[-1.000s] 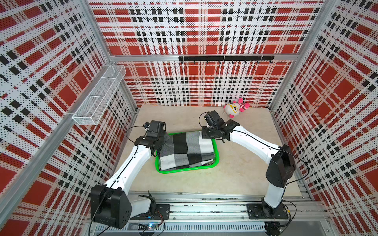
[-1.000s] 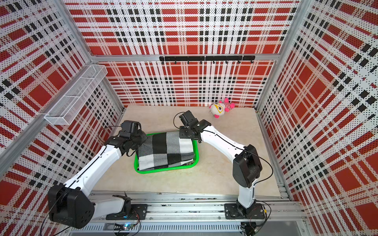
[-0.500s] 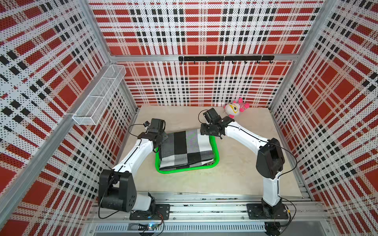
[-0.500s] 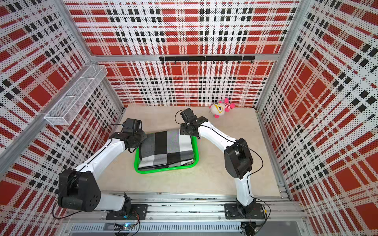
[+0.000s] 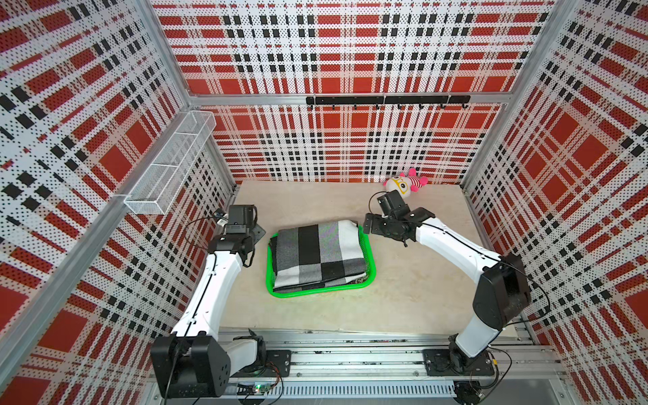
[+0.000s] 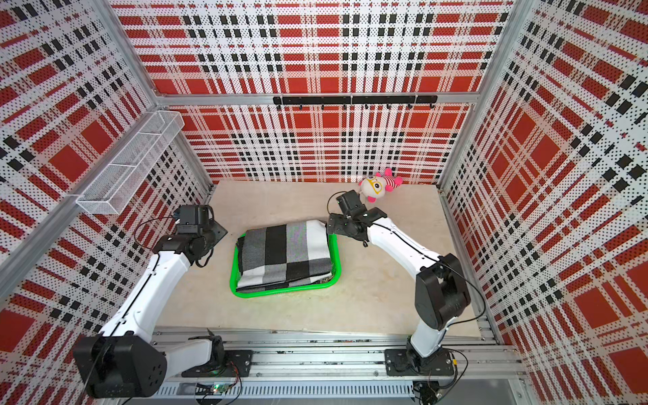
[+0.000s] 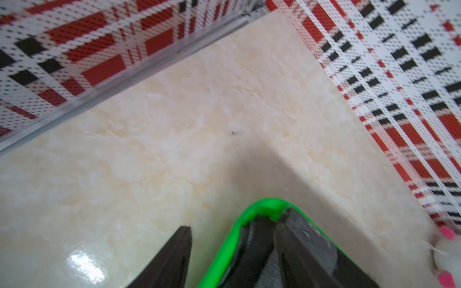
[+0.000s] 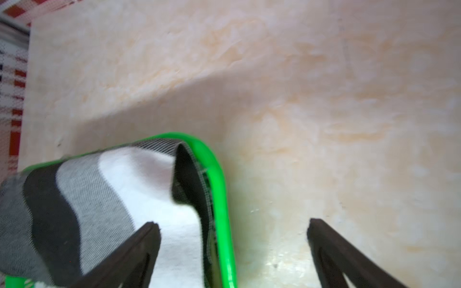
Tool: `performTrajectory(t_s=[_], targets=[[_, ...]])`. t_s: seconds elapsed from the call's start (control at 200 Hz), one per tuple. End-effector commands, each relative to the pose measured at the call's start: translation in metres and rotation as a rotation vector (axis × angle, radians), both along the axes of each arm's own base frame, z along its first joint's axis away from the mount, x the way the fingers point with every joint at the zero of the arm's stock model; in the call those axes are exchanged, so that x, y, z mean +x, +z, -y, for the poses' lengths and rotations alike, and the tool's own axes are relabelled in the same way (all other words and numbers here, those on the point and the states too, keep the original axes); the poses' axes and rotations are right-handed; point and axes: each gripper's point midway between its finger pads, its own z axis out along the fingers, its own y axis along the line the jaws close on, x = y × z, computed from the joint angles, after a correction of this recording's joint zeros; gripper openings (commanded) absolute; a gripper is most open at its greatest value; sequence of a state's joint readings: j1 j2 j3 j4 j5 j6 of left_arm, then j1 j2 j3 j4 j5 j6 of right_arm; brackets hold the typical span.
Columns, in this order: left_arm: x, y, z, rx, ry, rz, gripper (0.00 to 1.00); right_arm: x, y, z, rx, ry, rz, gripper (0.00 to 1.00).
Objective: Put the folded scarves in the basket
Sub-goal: Move the basket to the center of the board.
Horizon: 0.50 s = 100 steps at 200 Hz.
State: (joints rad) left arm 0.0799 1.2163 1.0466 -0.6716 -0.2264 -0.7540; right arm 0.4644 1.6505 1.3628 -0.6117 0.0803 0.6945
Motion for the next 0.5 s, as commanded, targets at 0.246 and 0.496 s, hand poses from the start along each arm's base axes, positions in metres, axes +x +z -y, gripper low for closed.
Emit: performTrajectory(t_s=[0.246, 0.496], targets=[[-0.017, -0.092, -0.027, -0.104, 0.087, -0.101, 0.6, -0.001, 0.025, 0.167, -0.221, -0.461, 0.175, 1.0], [0.004, -0.117, 0.073, -0.211, -0.109, -0.122, 0.43, 0.004, -0.006, 0.195, -0.171, -0.505, 0.119, 1.0]])
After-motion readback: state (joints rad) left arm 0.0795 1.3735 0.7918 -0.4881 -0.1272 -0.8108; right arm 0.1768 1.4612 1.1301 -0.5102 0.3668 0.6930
